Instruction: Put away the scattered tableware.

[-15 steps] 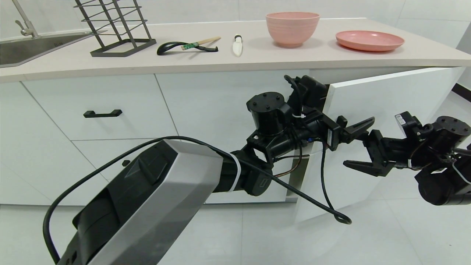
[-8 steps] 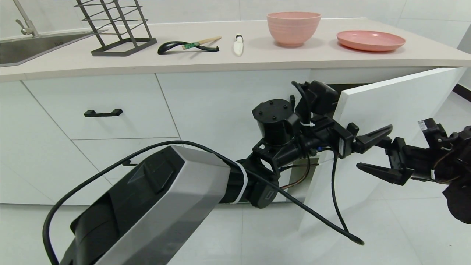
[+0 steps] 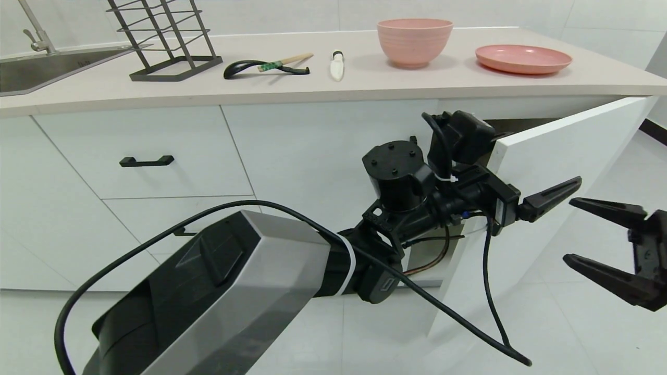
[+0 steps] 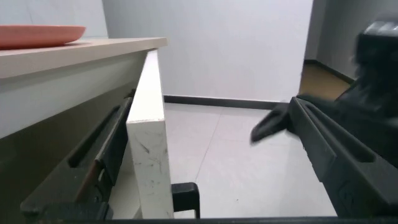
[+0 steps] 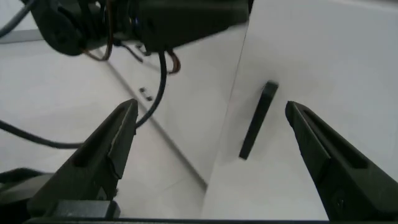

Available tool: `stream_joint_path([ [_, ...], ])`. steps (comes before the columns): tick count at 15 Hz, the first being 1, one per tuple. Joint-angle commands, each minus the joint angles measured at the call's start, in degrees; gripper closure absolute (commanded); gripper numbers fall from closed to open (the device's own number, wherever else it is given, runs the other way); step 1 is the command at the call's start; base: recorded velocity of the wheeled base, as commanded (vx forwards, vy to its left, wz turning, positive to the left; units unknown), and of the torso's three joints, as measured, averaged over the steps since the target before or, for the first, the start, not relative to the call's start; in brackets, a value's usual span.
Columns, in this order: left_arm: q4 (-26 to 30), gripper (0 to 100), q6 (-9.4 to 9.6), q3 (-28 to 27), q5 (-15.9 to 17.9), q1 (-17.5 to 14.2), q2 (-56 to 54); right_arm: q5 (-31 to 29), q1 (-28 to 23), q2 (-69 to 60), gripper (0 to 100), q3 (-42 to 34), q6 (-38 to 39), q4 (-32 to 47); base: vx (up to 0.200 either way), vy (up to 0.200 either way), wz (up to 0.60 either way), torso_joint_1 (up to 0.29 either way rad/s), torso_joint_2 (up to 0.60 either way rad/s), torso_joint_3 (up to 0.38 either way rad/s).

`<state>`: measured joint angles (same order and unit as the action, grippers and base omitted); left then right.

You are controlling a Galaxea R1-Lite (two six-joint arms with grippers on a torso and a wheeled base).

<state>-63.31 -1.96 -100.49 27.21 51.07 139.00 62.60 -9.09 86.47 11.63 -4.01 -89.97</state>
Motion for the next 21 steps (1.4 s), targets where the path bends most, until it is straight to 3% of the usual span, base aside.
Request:
stream_joint_path([
  [1, 0.2, 0, -0.06, 0.7, -0.2, 0.1, 0.2, -4.2, 0.0, -15.1, 0, -4.8, -0.5, 0.0, 0.0, 0.0, 0.0, 0.0, 0.0, 0.0],
  [7, -0.1, 0, -0.06, 1.6, -0.3, 1.8, 1.0, -12.9, -1.9, -28.7, 0, -2.7, -0.1, 0.0, 0.0, 0.0, 0.0, 0.0, 0.0, 0.0],
  [13, -1.9, 0, -0.06, 3.5, -1.2, 3.5, 2.6, -13.0, -7.6, -32.2, 0, -1.4, -0.1, 0.0, 0.0, 0.0, 0.0, 0.0, 0.0, 0.0],
  [16, -4.5, 0, -0.15, 7.1, -1.2, 4.9, 2.5, -13.0, -8.0, -32.2, 0, -0.8, 0.0, 0.0, 0.0, 0.0, 0.0, 0.0, 0.0, 0.0],
  [21, -4.8, 0, -0.06, 7.2, -1.2, 7.4, 4.0, -13.0, -10.2, -32.3, 0, 0.0, -0.1, 0.0, 0.0, 0.0, 0.0, 0.0, 0.0, 0.0],
])
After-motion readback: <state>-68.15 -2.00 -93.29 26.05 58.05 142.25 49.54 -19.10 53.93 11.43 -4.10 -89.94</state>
